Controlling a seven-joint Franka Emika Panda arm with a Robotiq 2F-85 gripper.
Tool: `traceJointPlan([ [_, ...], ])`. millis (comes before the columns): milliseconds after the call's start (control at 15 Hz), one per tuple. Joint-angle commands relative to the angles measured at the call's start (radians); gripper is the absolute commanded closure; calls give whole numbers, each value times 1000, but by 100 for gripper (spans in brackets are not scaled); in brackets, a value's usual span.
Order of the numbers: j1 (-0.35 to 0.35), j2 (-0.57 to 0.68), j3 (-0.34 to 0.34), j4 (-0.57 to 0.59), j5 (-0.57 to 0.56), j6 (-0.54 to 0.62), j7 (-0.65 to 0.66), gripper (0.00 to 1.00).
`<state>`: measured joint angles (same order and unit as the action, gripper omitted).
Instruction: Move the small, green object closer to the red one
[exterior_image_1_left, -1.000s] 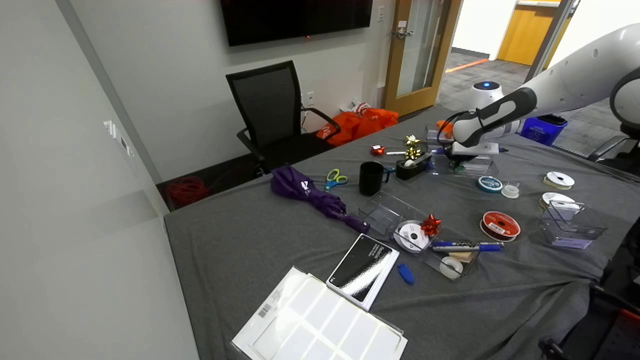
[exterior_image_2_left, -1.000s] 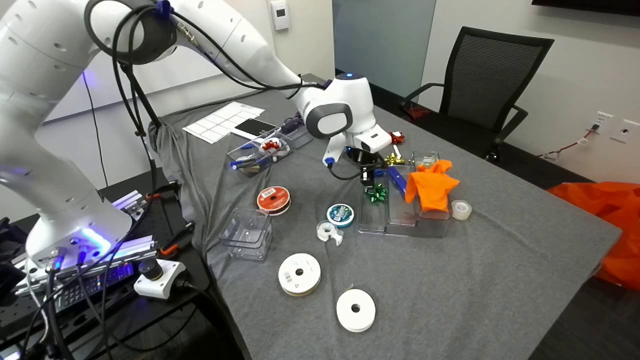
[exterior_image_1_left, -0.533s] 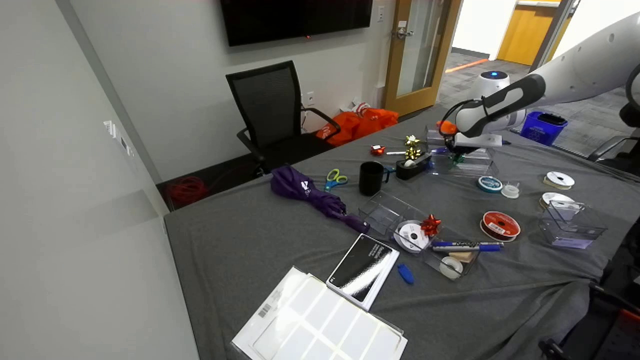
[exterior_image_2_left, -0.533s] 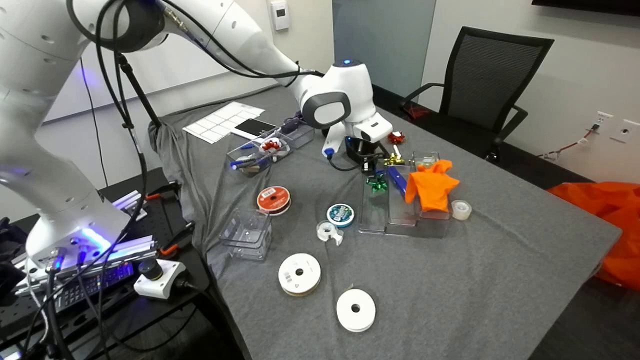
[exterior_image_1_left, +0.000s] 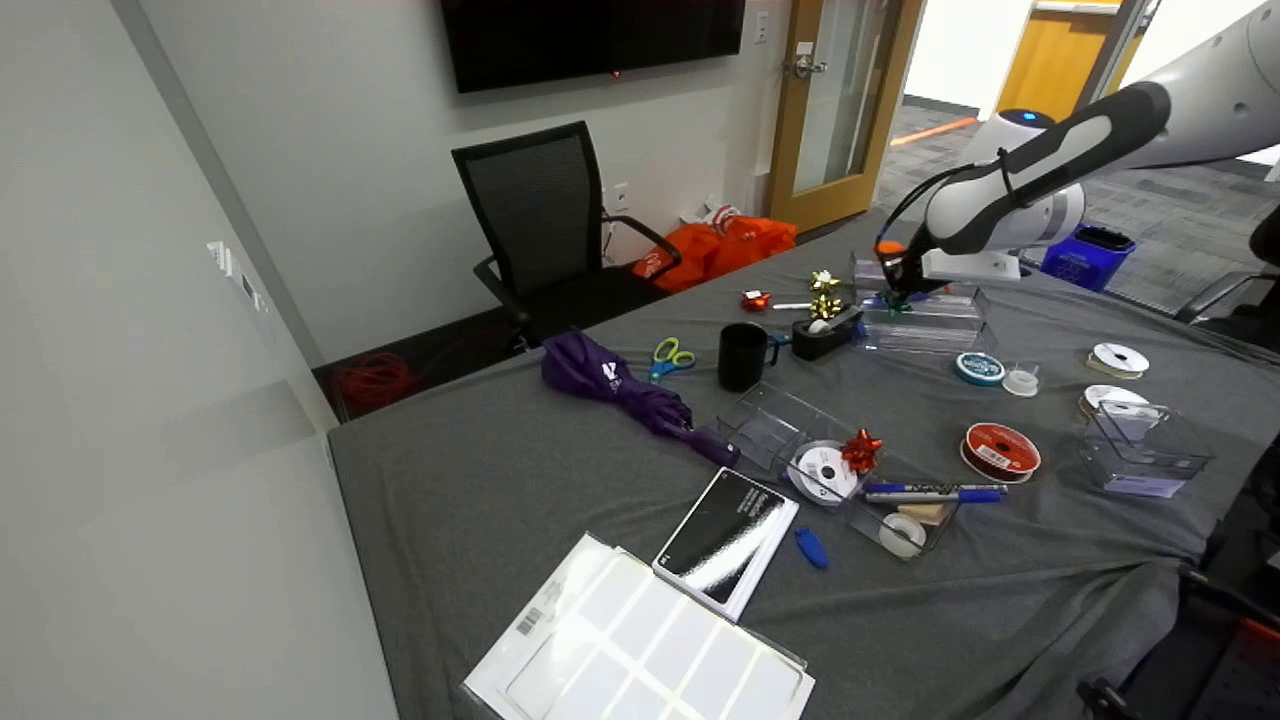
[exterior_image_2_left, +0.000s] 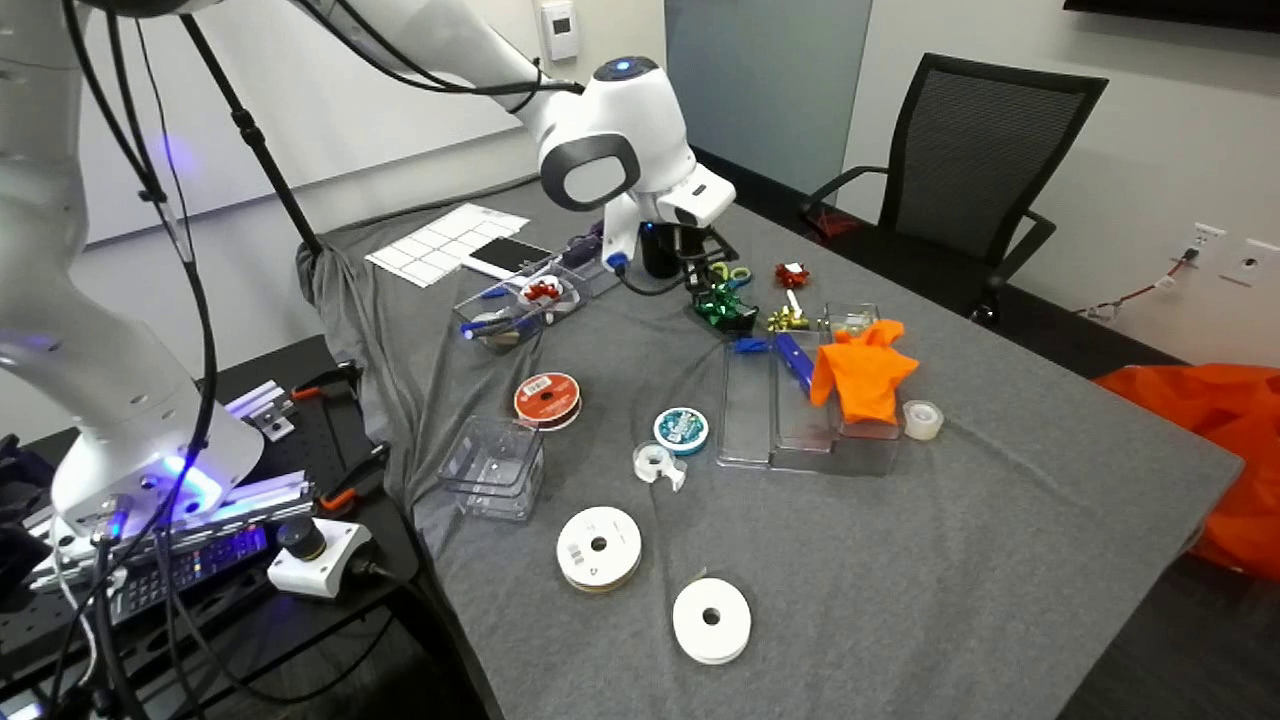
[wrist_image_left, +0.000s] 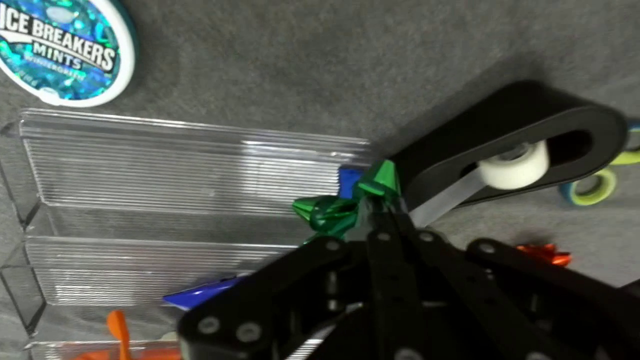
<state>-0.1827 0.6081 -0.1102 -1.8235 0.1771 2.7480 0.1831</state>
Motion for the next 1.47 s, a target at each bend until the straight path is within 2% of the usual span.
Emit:
traceJointPlan([
  [0,3,-28,11,-34,11,5,-19,99],
  [333,-3,-65,20,-82,13,11,-36,100],
  [800,191,-146,-20,-238,-217,64,-32,100],
  [1133,253,-207,30,-337,-286,104,-100,100],
  [1267,256,-218,58,-359,-300,83,-149,100],
  [1400,224,-221,122,-386,-280,94,-247,100],
])
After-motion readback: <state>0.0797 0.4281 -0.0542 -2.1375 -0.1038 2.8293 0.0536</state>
